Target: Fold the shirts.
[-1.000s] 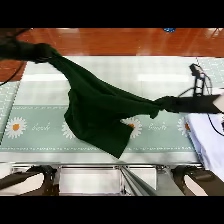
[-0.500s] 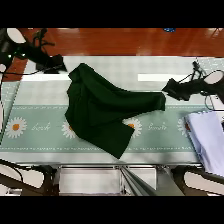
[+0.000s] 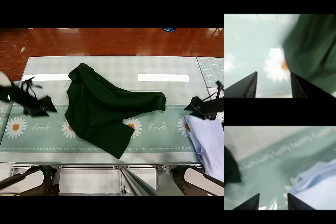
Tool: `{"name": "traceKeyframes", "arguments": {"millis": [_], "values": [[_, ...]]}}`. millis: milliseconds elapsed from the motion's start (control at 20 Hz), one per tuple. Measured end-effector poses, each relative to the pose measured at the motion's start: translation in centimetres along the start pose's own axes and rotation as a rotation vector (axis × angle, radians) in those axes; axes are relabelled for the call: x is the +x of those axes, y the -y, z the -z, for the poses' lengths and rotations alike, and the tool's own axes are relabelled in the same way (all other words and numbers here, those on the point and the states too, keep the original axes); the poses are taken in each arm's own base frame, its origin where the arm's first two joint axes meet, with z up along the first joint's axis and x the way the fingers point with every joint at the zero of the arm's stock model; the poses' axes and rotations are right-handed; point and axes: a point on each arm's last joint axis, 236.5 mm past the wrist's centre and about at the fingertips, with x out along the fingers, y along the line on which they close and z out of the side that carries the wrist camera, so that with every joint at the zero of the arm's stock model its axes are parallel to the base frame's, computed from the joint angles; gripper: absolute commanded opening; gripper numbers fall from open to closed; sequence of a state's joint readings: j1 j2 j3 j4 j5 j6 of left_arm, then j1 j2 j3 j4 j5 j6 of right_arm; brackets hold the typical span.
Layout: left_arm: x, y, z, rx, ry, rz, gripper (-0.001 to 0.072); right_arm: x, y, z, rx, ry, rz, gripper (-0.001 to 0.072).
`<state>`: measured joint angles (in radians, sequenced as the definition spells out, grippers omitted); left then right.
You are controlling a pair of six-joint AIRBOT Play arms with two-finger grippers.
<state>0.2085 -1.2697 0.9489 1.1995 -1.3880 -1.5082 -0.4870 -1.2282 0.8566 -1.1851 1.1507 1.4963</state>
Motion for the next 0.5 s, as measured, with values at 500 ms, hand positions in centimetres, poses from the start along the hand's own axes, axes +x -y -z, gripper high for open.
{"name": "traceKeyframes", "arguments": {"millis": [500], "values": [[7.8, 6.2, 10.1, -0.032, -0.076, 0.259, 0.0505, 1.5, -2.2, 3.3, -0.002, 0.007, -0.158, 0.0404]]}}
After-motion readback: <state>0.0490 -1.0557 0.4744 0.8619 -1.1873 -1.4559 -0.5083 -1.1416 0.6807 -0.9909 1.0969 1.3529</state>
